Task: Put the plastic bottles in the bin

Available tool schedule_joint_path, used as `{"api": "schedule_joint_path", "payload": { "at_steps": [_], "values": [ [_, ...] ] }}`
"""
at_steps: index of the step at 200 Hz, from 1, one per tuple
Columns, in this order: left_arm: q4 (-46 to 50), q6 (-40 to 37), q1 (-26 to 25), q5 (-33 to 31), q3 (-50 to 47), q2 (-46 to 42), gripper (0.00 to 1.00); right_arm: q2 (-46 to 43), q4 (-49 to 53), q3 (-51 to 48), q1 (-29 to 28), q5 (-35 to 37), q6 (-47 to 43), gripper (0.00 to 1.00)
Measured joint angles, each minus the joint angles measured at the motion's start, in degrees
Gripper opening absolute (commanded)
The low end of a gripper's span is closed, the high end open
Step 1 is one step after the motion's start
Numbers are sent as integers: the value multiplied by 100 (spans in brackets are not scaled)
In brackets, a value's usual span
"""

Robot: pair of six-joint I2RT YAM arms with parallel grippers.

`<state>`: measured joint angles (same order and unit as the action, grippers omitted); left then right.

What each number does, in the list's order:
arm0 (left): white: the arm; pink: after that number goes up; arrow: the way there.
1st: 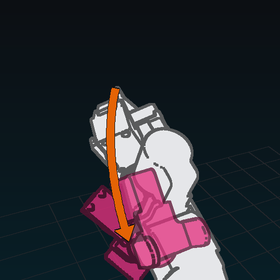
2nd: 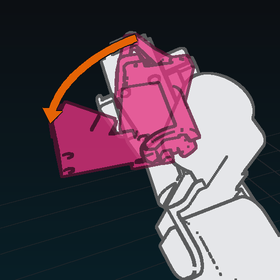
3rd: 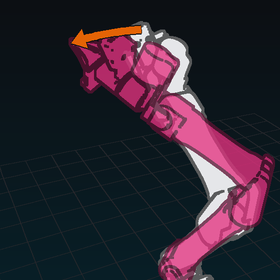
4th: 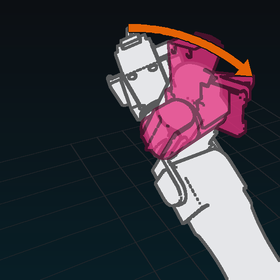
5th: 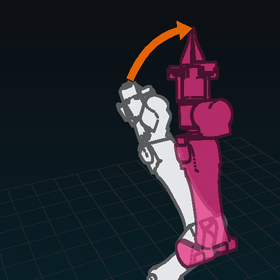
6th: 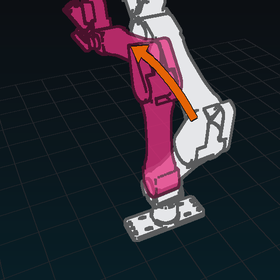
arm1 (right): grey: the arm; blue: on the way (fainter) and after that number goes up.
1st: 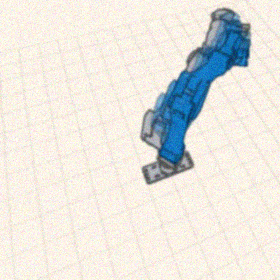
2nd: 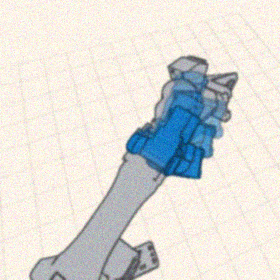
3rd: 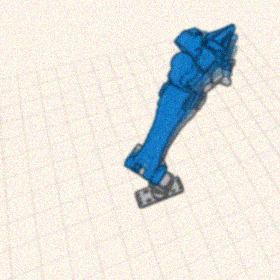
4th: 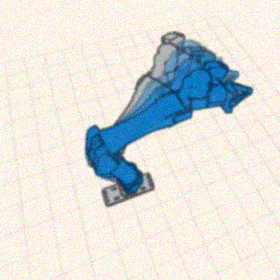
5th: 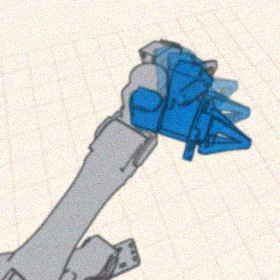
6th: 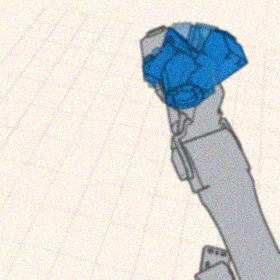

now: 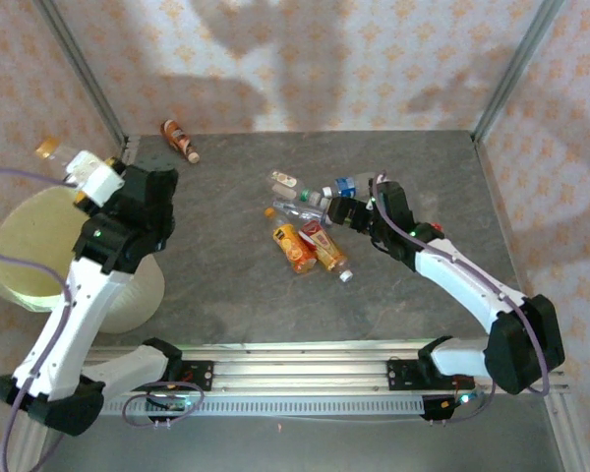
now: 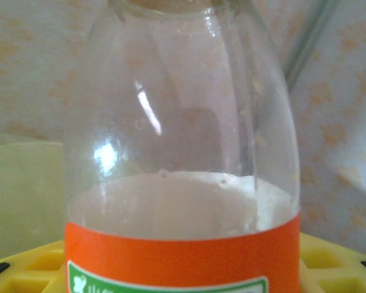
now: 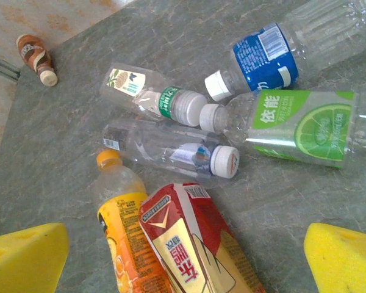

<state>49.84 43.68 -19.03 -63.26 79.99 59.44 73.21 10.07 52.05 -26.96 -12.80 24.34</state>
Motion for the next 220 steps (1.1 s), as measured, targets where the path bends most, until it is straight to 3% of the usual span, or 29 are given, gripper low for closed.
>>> {"api": "schedule_joint_path", "payload": {
  "at_steps": [65, 119, 166, 187, 220],
  "values": [
    [894, 748, 1123, 155, -256, -415, 46, 317, 31, 295, 0, -328, -63, 99],
    [1134, 1309, 1735, 588, -662, -503, 39, 442, 114, 439, 0, -531, -66, 99],
    [1528, 2092, 2365, 763, -1193, -1080, 39, 772, 245, 802, 0, -831, -83, 99],
    [1696, 2389, 2629, 837, -1346, -1191, 43, 997, 308, 1073, 0, -1062, -83, 99],
    [1679, 2538, 2863, 841, -1340, -1222, 64, 1106, 341, 1191, 0, -1303, -63, 99]
  ]
}}
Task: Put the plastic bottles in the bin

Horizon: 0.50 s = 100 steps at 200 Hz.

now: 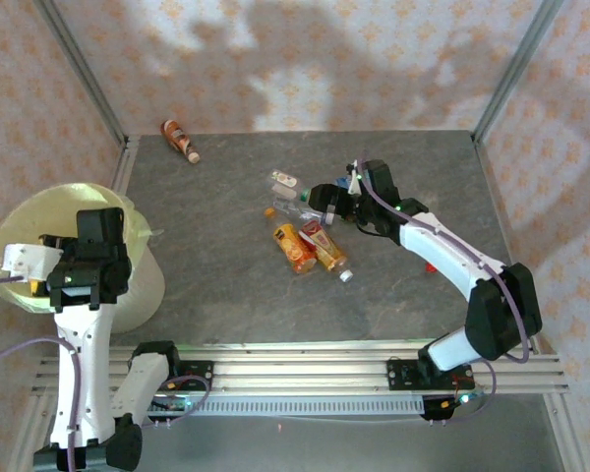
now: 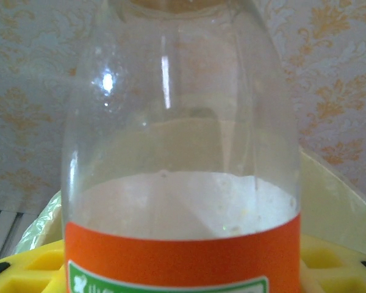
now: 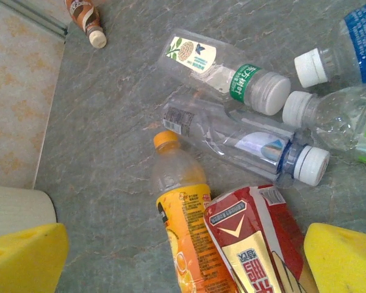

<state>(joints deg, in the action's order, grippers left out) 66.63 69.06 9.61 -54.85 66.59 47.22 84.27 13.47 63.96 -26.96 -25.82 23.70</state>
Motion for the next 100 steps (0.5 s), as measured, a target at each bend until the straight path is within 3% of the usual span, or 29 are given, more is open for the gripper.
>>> {"api": "schedule_joint_path", "payload": {
  "at_steps": [29, 100],
  "values": [
    [-116, -103, 42, 0, 20, -15, 83, 0, 4, 0, 0, -17, 33, 99],
    [-457, -527, 68, 490, 221, 282, 95, -96, 7, -87, 0, 31, 50, 99]
  ]
}}
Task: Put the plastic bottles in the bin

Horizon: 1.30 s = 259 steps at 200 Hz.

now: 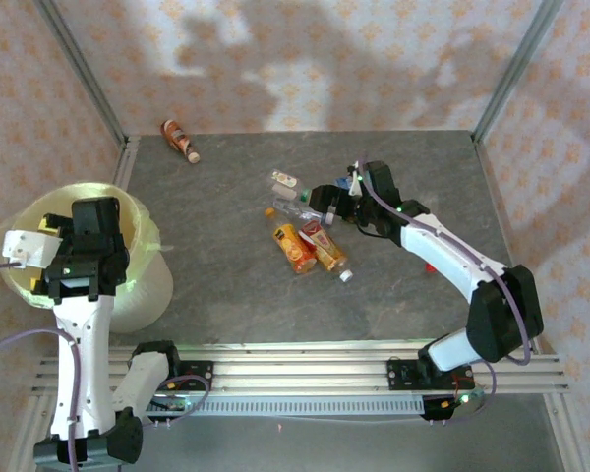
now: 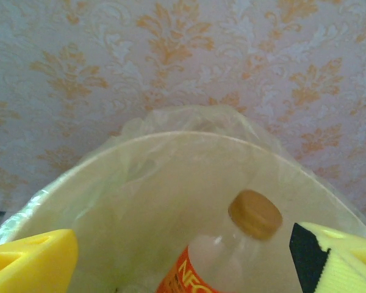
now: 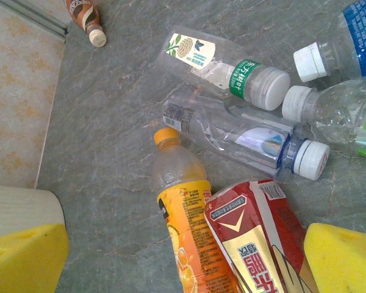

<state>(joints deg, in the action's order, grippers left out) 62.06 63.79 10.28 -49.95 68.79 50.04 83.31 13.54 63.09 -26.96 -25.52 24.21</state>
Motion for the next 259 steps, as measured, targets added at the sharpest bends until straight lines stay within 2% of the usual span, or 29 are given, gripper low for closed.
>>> {"api": "schedule_joint_path", "payload": {
  "at_steps": [25, 63, 103, 116, 140, 156, 177, 192, 217, 259],
  "values": [
    [-26, -85, 0, 531, 17, 76, 100, -46, -2, -24, 0, 31, -2, 99],
    [-372, -424, 0, 1379, 199, 173, 100, -94, 0, -42, 0, 149, -4, 99],
    [-1165, -1025, -76, 2811, 542, 260, 100, -229, -28, -168, 0, 400, -2, 99],
    [-1493, -1226, -354, 3303, 551, 361, 100, -326, -31, -273, 0, 522, 0, 99],
    [-2079, -1591, -1222, 3982, 673, 789, 100, -540, -42, -514, 0, 793, 15, 99],
    [-2535, -1840, -1838, 4389, 809, 1296, 100, -660, -28, -691, 0, 1005, -20, 99],
    [-2855, -2098, -2402, 4767, 1049, 1947, 100, -721, 83, -837, 0, 1268, -208, 100],
    [-3005, -2249, -2660, 5016, 1239, 2337, 100, -732, 173, -920, 7, 1259, -496, 99],
    [-3248, -2465, -2968, 5517, 1499, 2885, 100, -730, 348, -1084, -7, 675, -1172, 96],
    [-3567, -2529, -3167, 6072, 1379, 3263, 100, -605, 459, -1460, -382, 466, -1700, 90]
  ]
}}
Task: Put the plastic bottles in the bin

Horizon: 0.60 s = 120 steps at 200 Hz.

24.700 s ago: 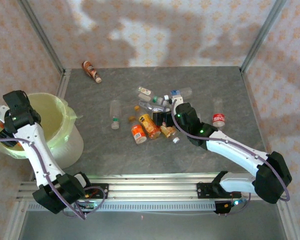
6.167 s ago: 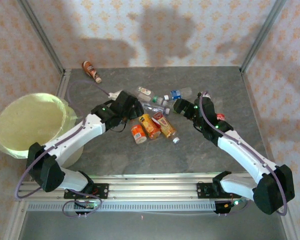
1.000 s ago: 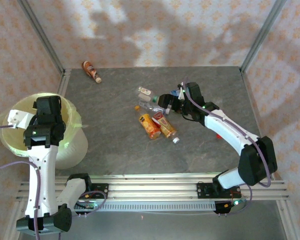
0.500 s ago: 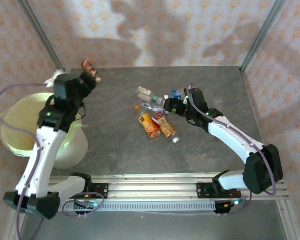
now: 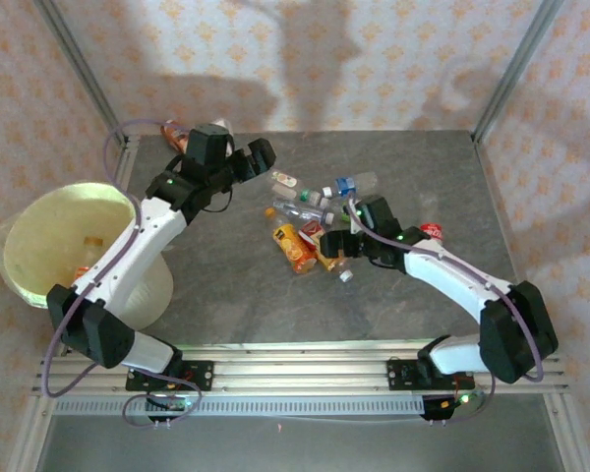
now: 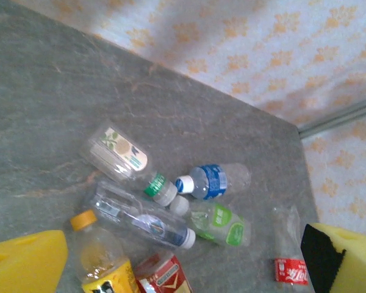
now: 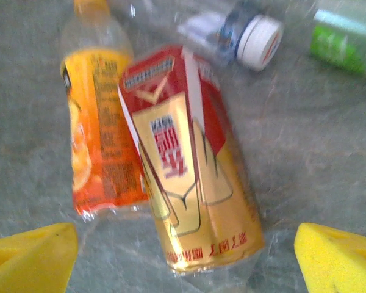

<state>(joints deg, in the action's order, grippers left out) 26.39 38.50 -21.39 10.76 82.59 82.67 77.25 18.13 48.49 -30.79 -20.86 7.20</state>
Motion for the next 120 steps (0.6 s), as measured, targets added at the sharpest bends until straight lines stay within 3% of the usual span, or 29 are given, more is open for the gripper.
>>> {"api": "schedule_joint_path", "payload": {
  "at_steps": [37, 78, 120],
  "values": [
    [-358, 70, 0, 273, -785, -210, 100, 378, -146, -302, -175, 151, -24, 90],
    [-476, 214, 0, 385, -1740, -610, 100, 903, -619, -308, -197, 409, -85, 80],
    [-481, 184, 0, 496, -1932, -715, 100, 1351, -988, -192, -262, 326, -293, 77]
  ]
}}
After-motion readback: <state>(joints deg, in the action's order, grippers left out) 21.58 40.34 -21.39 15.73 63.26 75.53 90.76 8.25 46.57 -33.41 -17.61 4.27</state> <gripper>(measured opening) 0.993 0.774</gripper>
